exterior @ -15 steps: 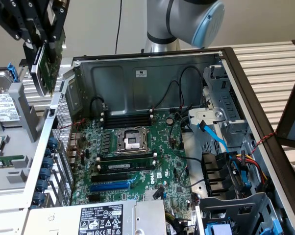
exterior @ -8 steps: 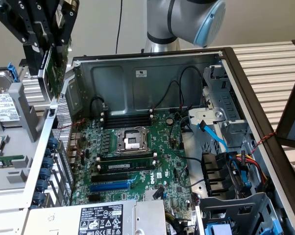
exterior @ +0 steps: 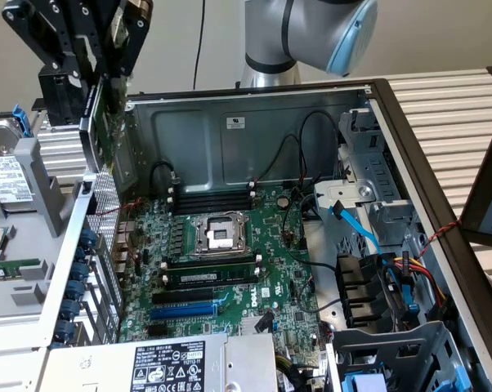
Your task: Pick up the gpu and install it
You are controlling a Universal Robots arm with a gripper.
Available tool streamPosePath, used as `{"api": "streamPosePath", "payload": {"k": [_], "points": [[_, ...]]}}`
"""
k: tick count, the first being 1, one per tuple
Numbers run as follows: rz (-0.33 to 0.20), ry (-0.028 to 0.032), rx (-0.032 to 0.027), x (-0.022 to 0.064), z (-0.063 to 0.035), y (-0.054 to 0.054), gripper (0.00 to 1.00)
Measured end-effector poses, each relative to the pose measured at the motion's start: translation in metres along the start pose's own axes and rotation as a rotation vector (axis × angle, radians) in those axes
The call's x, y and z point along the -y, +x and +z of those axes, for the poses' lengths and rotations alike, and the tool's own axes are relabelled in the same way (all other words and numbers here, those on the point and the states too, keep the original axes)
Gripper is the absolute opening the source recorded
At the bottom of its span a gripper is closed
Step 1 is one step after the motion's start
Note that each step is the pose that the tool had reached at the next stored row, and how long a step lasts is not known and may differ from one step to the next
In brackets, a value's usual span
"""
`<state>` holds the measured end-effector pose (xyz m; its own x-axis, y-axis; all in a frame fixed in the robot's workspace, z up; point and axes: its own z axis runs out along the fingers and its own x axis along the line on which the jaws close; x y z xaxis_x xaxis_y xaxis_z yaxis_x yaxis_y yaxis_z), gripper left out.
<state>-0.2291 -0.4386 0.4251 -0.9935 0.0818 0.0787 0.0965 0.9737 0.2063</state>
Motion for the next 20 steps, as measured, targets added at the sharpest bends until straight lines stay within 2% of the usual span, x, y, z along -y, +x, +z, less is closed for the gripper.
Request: {"api": "streamPosePath", "payload": {"k": [5,7,9,10,11,12,20], "points": [[0.000,0.0006,-0.0019,-0.0002,-0.0033,-0.023,0.27],[0.001,0.0063,-0.0014,-0.0010,-0.0039,-0.032,0.27],[0.002,0.0218,0.0000,-0.0017,-0.0044,-0.040,0.27],[0.002,0.0329,0.0012,-0.0020,-0.0046,-0.043,0.27],[0.003,0.0466,0.0025,-0.0023,-0.0048,-0.046,0.27],[0.003,0.0510,0.0030,-0.0026,-0.0050,-0.049,0.27],[0.002,0.0523,0.0028,-0.0060,-0.0070,-0.084,0.27]]}}
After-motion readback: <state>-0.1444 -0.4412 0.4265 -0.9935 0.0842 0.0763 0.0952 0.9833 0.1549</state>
